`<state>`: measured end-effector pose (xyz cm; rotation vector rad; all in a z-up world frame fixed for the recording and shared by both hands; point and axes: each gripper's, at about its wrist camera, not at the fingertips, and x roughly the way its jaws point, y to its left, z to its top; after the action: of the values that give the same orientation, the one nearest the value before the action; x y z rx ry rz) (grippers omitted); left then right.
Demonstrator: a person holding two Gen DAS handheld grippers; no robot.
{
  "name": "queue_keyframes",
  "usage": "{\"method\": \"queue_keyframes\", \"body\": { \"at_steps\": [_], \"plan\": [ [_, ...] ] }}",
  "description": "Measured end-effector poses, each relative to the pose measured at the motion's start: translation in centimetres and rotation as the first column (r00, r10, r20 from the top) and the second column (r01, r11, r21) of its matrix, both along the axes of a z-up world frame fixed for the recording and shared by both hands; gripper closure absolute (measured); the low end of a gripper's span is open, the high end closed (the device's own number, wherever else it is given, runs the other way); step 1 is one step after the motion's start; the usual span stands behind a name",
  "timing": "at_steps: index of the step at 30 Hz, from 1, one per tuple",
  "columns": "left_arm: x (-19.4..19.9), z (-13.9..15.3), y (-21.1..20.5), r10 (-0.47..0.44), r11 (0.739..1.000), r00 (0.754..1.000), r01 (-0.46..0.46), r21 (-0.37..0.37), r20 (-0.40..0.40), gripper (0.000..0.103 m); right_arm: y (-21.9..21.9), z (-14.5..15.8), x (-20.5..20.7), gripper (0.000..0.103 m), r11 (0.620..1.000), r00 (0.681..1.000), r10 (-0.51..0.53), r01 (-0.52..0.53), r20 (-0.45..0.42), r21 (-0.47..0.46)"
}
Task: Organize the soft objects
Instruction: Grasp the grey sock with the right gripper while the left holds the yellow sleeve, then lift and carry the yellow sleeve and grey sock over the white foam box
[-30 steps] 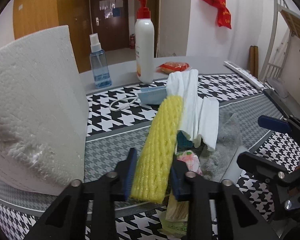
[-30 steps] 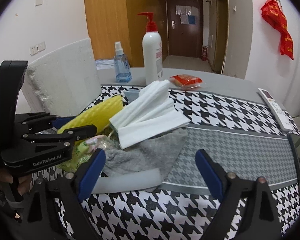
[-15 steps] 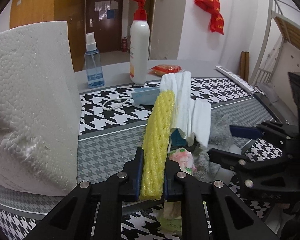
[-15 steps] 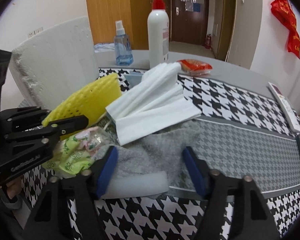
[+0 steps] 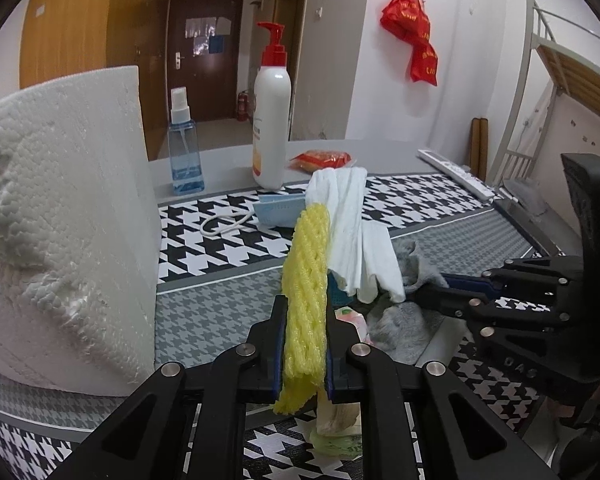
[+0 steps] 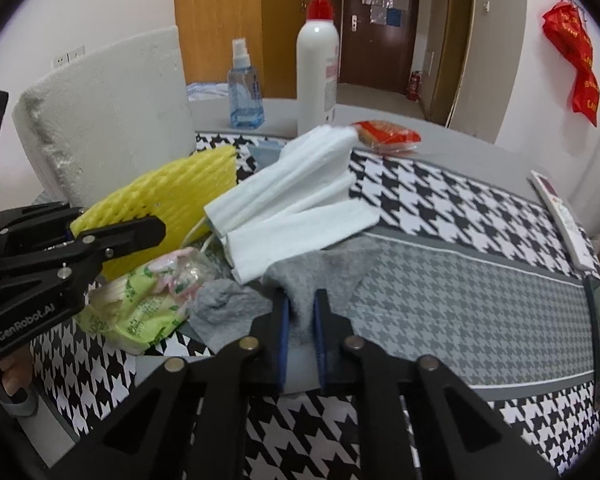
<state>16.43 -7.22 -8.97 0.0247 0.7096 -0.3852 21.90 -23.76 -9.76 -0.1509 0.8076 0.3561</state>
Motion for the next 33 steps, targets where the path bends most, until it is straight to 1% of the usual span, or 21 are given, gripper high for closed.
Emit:
{"method": "queue_keyframes", "body": {
  "at_steps": [7, 11, 16, 21, 28, 33],
  "plan": [
    [-0.7, 1.0, 0.4, -0.007, 1.000, 0.999, 0.008, -0.028, 0.043, 0.092, -0.9, 2.8, -2.2, 0.091, 0.999, 0.997, -0.031, 0.029, 0.070, 0.024],
    [-1.9, 2.2, 0.6, -0.020, 0.999, 0.995, 0.024, -0.037, 0.096, 0.092, -1.5, 4.1, -3.6, 0.091, 0.998, 0.992, -0.050, 0.046, 0.113, 0.037],
    [-3.3, 3.3, 0.9, -0.014, 0.999, 0.991, 0.018, -0.027, 0.137, 0.092, -2.1, 5.5, -4.7, 0.091, 0.996, 0.985, -0.074, 0.064, 0.156, 0.065],
    [-4.3, 4.1, 1.4, -0.004, 0.999, 0.987, 0.010, -0.031, 0.163, 0.092, -2.3, 6.7, -5.4, 0.091, 0.995, 0.977, -0.082, 0.068, 0.195, 0.077],
    [-5.9, 5.2, 1.7, 0.006, 1.000, 0.979, -0.002, -0.020, 0.204, 0.092, -2.1, 7.6, -6.4, 0.091, 0.995, 0.970, -0.075, 0.058, 0.233, 0.080],
    [-6.7, 6.0, 2.1, 0.019, 1.000, 0.975, -0.015, -0.019, 0.223, 0.092, -2.0, 8.2, -7.0, 0.091, 0.994, 0.966, -0.068, 0.043, 0.248, 0.104]
  ]
}}
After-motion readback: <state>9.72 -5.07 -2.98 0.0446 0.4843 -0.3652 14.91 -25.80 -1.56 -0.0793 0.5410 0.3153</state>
